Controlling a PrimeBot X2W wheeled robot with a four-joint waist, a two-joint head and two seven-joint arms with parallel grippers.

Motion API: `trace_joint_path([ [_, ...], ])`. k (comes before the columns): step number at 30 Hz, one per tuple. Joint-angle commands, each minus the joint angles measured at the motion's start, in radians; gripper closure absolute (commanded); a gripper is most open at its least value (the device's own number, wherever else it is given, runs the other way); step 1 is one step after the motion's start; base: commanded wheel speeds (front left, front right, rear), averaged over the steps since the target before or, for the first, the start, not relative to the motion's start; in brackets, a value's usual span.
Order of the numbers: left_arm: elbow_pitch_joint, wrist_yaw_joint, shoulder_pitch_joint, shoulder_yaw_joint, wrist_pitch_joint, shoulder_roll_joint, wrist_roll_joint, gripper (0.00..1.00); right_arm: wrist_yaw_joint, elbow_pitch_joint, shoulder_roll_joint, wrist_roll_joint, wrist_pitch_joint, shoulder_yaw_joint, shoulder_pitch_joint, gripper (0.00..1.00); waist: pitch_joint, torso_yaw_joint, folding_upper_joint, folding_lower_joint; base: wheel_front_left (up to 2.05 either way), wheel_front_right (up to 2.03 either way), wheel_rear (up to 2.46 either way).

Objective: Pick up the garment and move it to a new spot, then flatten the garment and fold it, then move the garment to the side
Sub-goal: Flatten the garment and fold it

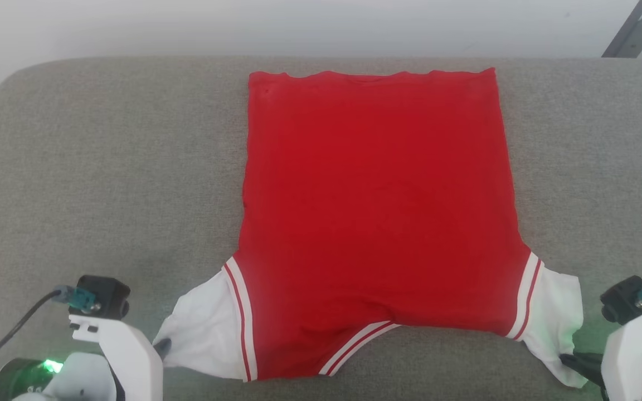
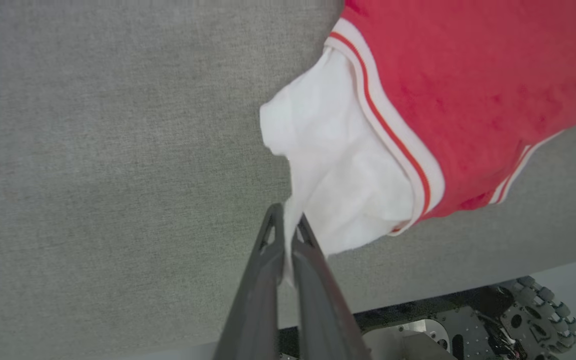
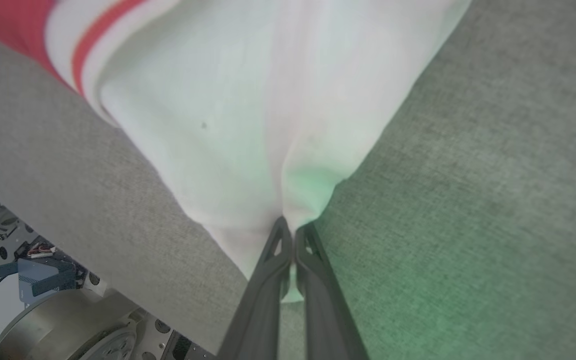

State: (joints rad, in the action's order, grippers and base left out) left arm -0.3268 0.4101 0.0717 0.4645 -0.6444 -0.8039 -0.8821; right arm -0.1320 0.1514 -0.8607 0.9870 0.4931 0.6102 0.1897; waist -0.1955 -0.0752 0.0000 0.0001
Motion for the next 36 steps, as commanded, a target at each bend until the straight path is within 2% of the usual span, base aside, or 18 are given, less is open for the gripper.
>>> trace_joint_path([
  [1,0.012,-0.01,0.024,0.002,0.01,0.009,0.005,1.0,0.002,0.015,0.028,-0.018,0.012,-0.004,0.009,0.0,0.001,0.003,0.0,-0.0001,0.0,0.0,0.0],
  [5,0.029,-0.026,0.042,0.007,0.029,0.022,0.014,1.0,0.003,-0.013,0.025,-0.041,0.035,-0.04,0.021,0.0,0.002,0.01,0.0,-0.0001,0.0,0.0,0.0],
  [11,0.045,-0.056,0.085,0.02,0.066,0.048,0.042,1.0,0.002,-0.109,0.009,-0.07,0.039,-0.159,0.057,0.0,-0.013,0.012,0.0,-0.0001,0.0,0.0,0.0],
  [14,0.058,-0.072,0.114,0.031,0.078,0.066,0.057,1.0,0.002,-0.137,0.026,-0.121,0.025,-0.221,0.11,0.0,-0.03,0.008,0.0,-0.0001,0.0,0.0,0.0],
  [18,0.076,-0.088,0.144,0.044,0.087,0.089,0.061,1.0,0.002,-0.128,0.064,-0.217,-0.022,-0.251,0.198,0.0,-0.054,-0.002,0.0,-0.0001,0.0,0.0,0.0],
  [23,0.109,-0.118,0.206,0.073,0.092,0.129,0.073,1.0,0.002,0.015,0.154,-0.339,-0.102,-0.271,0.385,0.0,-0.101,-0.035,0.0,-0.0001,0.0,0.0,0.0],
  [28,0.141,-0.152,0.276,0.105,0.097,0.179,0.088,1.0,0.002,0.222,0.202,-0.393,-0.127,-0.245,0.57,0.0,-0.154,-0.089,0.0,-0.0001,0.0,0.0,0.0],
  [36,0.207,-0.217,0.371,0.145,0.13,0.256,0.106,1.0,0.002,0.508,0.226,-0.384,-0.031,-0.186,0.808,0.0,-0.251,-0.181,0.0,-0.0001,0.0,0.0,0.0],
])
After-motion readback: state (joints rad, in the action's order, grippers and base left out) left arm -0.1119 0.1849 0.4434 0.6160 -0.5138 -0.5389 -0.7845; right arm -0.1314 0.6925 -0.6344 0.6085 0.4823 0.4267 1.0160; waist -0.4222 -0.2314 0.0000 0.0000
